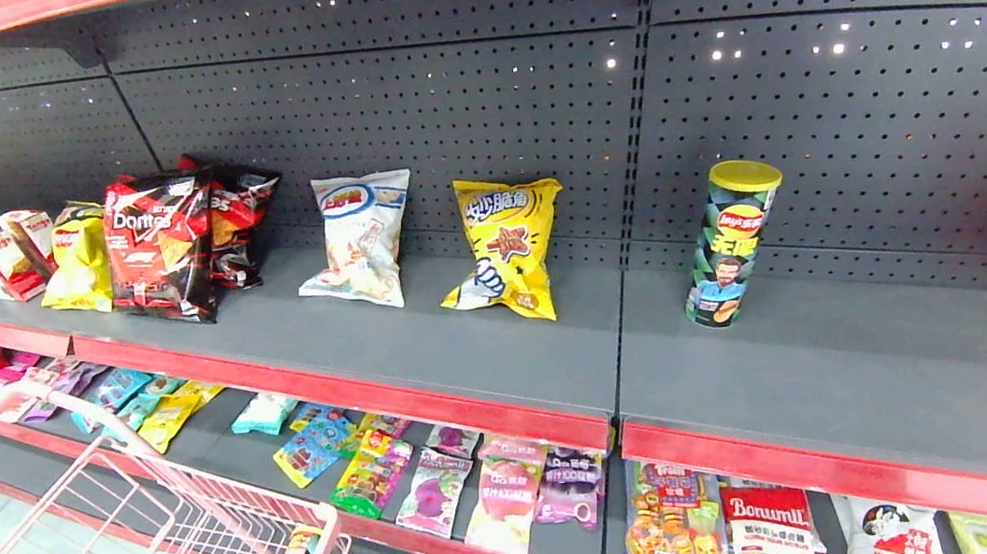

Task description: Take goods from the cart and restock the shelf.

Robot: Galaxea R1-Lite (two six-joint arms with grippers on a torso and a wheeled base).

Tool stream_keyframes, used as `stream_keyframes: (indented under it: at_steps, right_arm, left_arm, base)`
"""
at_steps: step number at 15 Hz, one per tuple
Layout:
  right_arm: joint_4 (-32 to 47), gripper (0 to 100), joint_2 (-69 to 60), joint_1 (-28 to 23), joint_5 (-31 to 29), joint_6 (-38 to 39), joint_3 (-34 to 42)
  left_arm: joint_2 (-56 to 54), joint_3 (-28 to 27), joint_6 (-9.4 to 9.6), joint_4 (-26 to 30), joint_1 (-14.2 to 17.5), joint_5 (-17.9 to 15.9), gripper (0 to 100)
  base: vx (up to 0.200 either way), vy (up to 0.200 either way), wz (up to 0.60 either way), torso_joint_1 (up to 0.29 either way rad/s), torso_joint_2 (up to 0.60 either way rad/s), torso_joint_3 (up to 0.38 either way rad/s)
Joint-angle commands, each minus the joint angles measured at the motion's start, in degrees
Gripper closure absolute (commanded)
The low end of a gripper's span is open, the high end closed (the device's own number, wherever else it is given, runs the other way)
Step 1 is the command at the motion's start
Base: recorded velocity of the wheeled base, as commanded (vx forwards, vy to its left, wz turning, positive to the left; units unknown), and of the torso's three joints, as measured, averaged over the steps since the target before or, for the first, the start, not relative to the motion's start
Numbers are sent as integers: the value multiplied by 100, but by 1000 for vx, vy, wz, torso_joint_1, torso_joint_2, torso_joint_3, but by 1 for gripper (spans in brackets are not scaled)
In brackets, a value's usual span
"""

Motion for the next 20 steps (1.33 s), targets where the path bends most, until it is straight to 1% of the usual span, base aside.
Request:
stream_keyframes:
  at_steps: [1, 2, 7, 9, 10, 11, 12, 13, 14, 15, 16, 17, 18, 19, 20]
  right_arm:
    - [0, 0, 5, 1, 1, -4, 0]
    - [0, 0, 5, 1, 9, -4, 0]
    - [0, 0, 5, 1, 9, 4, 0]
    - [0, 0, 5, 1, 9, 4, 0]
    - [0, 0, 5, 1, 9, 4, 0]
    - [-9, 0, 5, 1, 1, 13, 0]
    - [0, 0, 5, 1, 1, 4, 0]
    - [0, 0, 5, 1, 9, 4, 0]
    - [-9, 0, 5, 1, 27, 4, 0]
    - [-9, 0, 14, 1, 106, 4, 0]
    - [-9, 0, 5, 1, 106, 4, 0]
    - [-9, 0, 5, 1, 115, 4, 0]
    - [-9, 0, 5, 1, 115, 4, 0]
    - [-9, 0, 5, 1, 115, 4, 0]
    - [-9, 0, 5, 1, 115, 4, 0]
  left_arm:
    - [33, 9, 32, -13, -4, -128, 0]
    - [15, 9, 111, -22, -4, -312, 0]
    - [-2, 9, 111, -39, -4, -304, 0]
    - [-2, 9, 111, -39, -4, -348, 0]
    - [-2, 18, 111, -39, -4, -427, 0]
    - [806, -1116, -20, -373, -101, -717, 0]
    - [2924, -2706, -557, -452, -197, -752, 0]
    - [3750, -3726, -996, -663, -180, -796, 0]
    - [4840, -4939, -1066, -461, -21, -770, 0]
    - [5042, -5150, -451, -4, 497, -488, 0]
    - [5042, -5053, 393, 646, 1007, 197, 0]
    - [5139, -5106, 621, 1262, 1350, 443, 0]
    - [5271, -5211, 630, 1560, 1473, 435, 0]
    - [5904, -5528, 630, 2518, 1525, 382, 0]
    - [6273, -5642, 648, 3046, 1534, 391, 0]
  base:
    - [0, 0, 0, 0, 0, 0]
    - [0, 0, 0, 0, 0, 0]
    - [0, 0, 0, 0, 0, 0]
    - [0, 0, 0, 0, 0, 0]
    - [0, 0, 0, 0, 0, 0]
    - [0, 0, 0, 0, 0, 0]
    - [0, 0, 0, 0, 0, 0]
    - [0, 0, 0, 0, 0, 0]
    - [0, 0, 0, 0, 0, 0]
    - [0, 0, 0, 0, 0, 0]
    - [0, 0, 0, 0, 0, 0]
    - [0, 0, 0, 0, 0, 0]
    - [0, 0, 0, 0, 0, 0]
    - [0, 0, 0, 0, 0, 0]
    - [0, 0, 0, 0, 0, 0]
